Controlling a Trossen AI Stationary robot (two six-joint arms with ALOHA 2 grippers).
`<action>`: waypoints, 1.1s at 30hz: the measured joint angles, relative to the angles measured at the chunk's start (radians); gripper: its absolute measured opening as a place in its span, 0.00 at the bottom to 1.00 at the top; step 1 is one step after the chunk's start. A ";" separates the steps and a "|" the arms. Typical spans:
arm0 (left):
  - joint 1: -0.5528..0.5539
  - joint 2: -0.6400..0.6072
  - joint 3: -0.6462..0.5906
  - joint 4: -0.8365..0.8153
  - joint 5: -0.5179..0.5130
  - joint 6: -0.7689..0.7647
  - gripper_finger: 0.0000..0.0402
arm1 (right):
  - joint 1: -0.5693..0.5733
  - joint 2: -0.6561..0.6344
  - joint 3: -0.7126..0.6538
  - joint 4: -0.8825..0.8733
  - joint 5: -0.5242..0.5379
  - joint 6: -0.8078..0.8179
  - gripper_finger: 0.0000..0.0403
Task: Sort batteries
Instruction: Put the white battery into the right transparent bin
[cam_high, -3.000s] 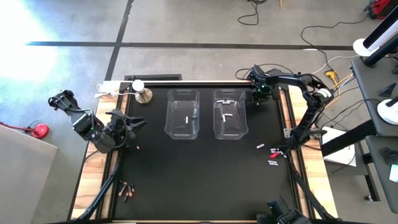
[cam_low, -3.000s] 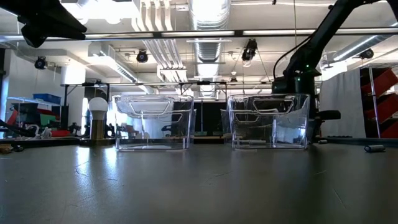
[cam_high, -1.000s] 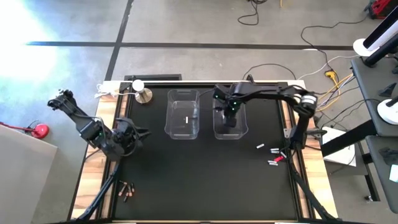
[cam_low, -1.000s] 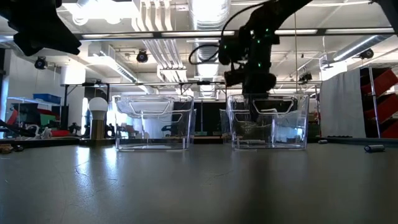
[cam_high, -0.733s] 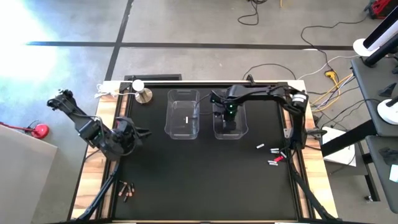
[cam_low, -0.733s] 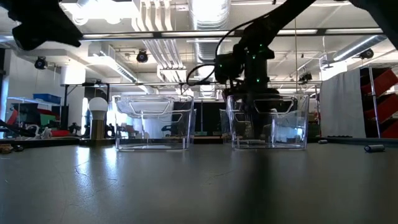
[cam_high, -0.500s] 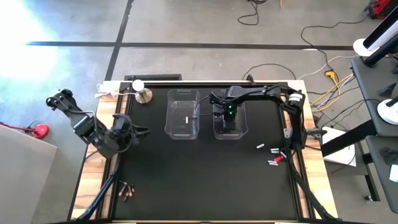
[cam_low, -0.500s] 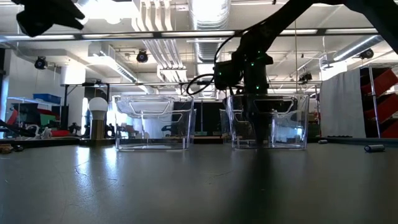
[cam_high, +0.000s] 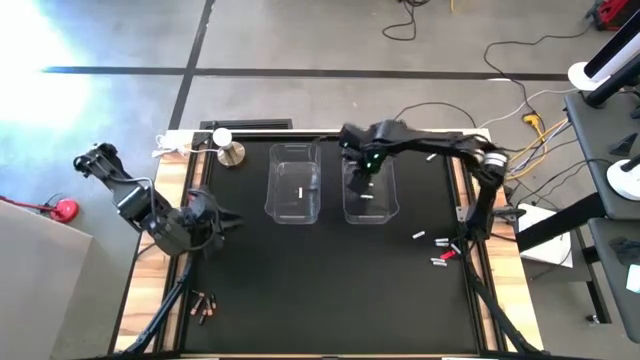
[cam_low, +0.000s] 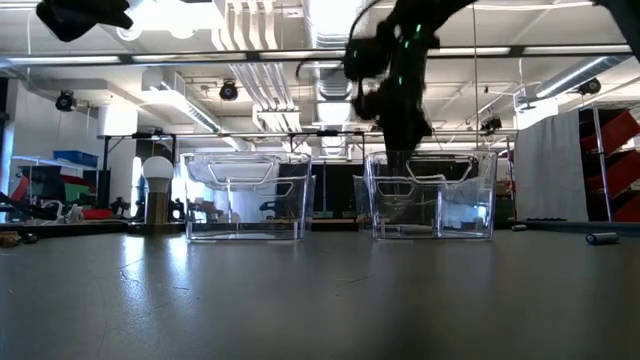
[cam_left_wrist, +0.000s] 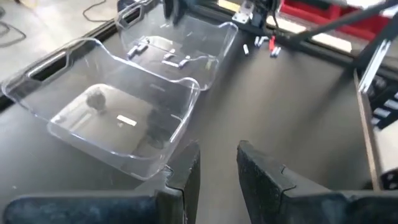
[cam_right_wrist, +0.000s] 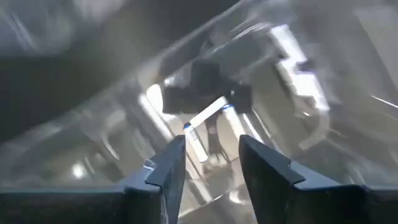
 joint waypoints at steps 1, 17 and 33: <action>0.000 0.009 0.000 0.001 -0.001 0.014 0.22 | -0.007 -0.032 0.013 -0.017 0.020 0.067 0.36; 0.045 0.069 -0.001 0.084 -0.140 0.142 0.22 | -0.470 -0.281 -0.052 -0.127 0.193 0.872 0.41; 0.157 0.065 -0.001 0.062 -0.141 0.080 0.22 | -0.618 -0.175 -0.459 0.167 0.216 1.150 0.33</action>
